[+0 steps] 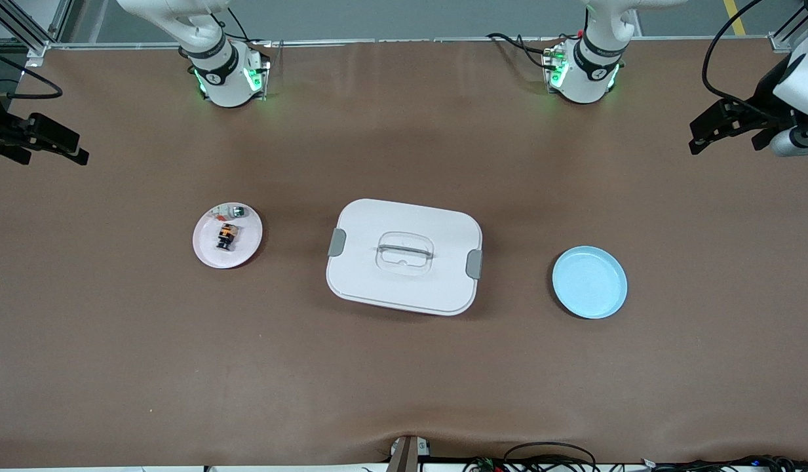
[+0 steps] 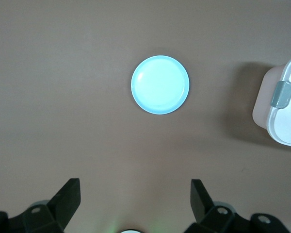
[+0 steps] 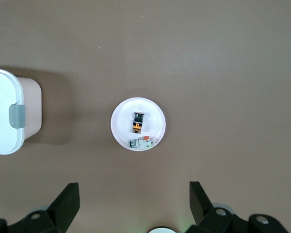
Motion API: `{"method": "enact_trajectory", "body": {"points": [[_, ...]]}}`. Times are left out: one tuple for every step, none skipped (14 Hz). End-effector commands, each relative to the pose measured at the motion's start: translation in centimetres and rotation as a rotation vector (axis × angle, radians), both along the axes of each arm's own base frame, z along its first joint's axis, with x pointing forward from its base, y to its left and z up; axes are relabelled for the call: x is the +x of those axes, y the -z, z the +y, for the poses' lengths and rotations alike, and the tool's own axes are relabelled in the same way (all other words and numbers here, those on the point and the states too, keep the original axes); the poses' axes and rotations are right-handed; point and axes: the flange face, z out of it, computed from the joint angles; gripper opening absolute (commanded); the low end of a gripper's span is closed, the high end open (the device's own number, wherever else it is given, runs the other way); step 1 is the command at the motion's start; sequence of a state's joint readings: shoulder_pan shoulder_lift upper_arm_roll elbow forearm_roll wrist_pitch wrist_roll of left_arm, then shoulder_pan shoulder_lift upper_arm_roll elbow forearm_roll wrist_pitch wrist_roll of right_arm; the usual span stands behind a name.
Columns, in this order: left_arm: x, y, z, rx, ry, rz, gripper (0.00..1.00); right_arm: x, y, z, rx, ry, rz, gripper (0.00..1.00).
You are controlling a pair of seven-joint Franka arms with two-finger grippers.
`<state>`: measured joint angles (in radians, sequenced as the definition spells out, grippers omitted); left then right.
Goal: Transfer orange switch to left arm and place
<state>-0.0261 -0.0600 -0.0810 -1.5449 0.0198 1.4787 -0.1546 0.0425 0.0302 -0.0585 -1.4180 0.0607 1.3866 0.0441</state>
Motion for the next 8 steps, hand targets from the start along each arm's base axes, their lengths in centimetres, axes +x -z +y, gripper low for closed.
{"method": "enact_trajectory", "body": {"points": [[0.28, -0.39, 0.09, 0.001, 0.000, -0.002, 1.00, -0.53, -0.44, 0.01, -0.005, -0.013, -0.004, 1.00], [0.28, -0.39, 0.09, 0.001, 0.000, -0.002, 1.00, -0.53, -0.37, 0.01, -0.005, -0.012, -0.002, 1.00], [0.28, -0.39, 0.09, 0.001, -0.002, -0.002, 1.00, -0.53, -0.44, 0.01, -0.005, -0.013, -0.004, 1.00], [0.27, -0.38, 0.09, 0.001, -0.002, 0.000, 1.00, -0.48, -0.36, -0.07, -0.005, -0.012, -0.002, 1.00], [0.23, -0.46, 0.25, 0.001, -0.004, -0.002, 1.00, -0.46, -0.37, -0.07, -0.006, -0.012, -0.004, 1.00], [0.24, -0.53, 0.34, 0.000, -0.005, -0.003, 1.00, -0.41, -0.41, 0.03, -0.004, -0.013, -0.008, 1.00], [0.24, -0.46, 0.34, 0.001, -0.005, -0.002, 1.00, -0.38, -0.44, 0.03, -0.004, -0.013, -0.011, 1.00], [0.24, -0.46, 0.34, 0.001, -0.005, -0.002, 1.00, -0.38, -0.44, 0.03, -0.004, -0.013, -0.011, 1.00]]}}
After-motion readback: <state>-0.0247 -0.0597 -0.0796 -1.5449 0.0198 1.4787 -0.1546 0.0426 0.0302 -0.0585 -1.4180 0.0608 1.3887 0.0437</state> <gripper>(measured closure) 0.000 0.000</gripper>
